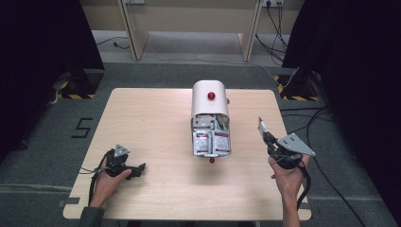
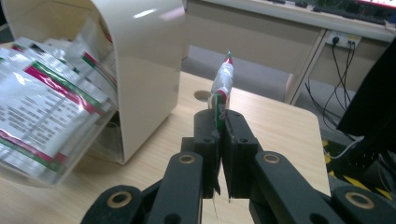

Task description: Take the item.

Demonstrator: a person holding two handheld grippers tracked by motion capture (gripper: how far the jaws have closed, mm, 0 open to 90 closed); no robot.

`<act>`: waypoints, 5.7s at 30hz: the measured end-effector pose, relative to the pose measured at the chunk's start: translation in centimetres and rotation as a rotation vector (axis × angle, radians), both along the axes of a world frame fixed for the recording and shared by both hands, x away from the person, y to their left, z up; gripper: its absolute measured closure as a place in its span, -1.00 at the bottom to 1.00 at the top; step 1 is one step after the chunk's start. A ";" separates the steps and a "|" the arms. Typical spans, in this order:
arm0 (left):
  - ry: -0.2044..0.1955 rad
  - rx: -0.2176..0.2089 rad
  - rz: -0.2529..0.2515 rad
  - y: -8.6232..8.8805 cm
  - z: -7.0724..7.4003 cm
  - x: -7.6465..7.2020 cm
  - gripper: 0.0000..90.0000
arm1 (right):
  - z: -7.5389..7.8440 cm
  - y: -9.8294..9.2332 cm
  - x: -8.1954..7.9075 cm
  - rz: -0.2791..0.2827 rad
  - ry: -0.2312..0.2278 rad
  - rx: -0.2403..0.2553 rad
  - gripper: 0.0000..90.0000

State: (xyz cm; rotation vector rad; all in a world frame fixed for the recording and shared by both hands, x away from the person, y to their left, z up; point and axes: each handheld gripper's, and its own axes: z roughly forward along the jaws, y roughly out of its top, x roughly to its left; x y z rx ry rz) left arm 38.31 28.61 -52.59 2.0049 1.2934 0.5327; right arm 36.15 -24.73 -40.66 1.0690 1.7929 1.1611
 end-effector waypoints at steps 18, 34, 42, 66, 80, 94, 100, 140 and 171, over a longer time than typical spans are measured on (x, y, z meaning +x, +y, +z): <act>0.000 0.000 0.000 0.0 0.0 0.0 -1.00 | -3.5 -1.5 1.9 -0.062 0.097 -0.041 0.90; 0.000 0.000 0.000 0.0 0.0 0.0 -1.00 | -6.2 -2.1 3.1 -0.098 0.172 -0.105 0.90; 0.000 0.000 0.000 0.0 0.0 0.0 -1.00 | -7.2 -2.0 3.4 -0.093 0.198 -0.113 0.90; 0.000 0.000 0.000 0.0 0.0 0.0 -1.00 | -9.0 -0.2 4.2 -0.031 0.260 -0.170 0.76; 0.000 0.000 0.000 0.0 0.0 0.0 -1.00 | -9.6 -0.1 4.4 -0.043 0.275 -0.152 0.63; 0.000 0.000 0.000 0.0 0.0 0.0 -1.00 | -10.1 -0.7 4.8 -0.070 0.326 -0.051 0.23; 0.000 0.000 0.000 0.0 0.0 0.0 -1.00 | -9.9 -0.7 4.8 -0.083 0.342 -0.020 0.12; 0.000 -0.001 0.000 0.0 0.0 0.0 -1.00 | -8.1 0.6 3.9 -0.018 0.351 0.019 -0.24; 0.001 0.001 -0.001 0.0 0.0 0.0 -1.00 | -6.8 3.1 0.5 0.090 0.347 -0.024 -0.38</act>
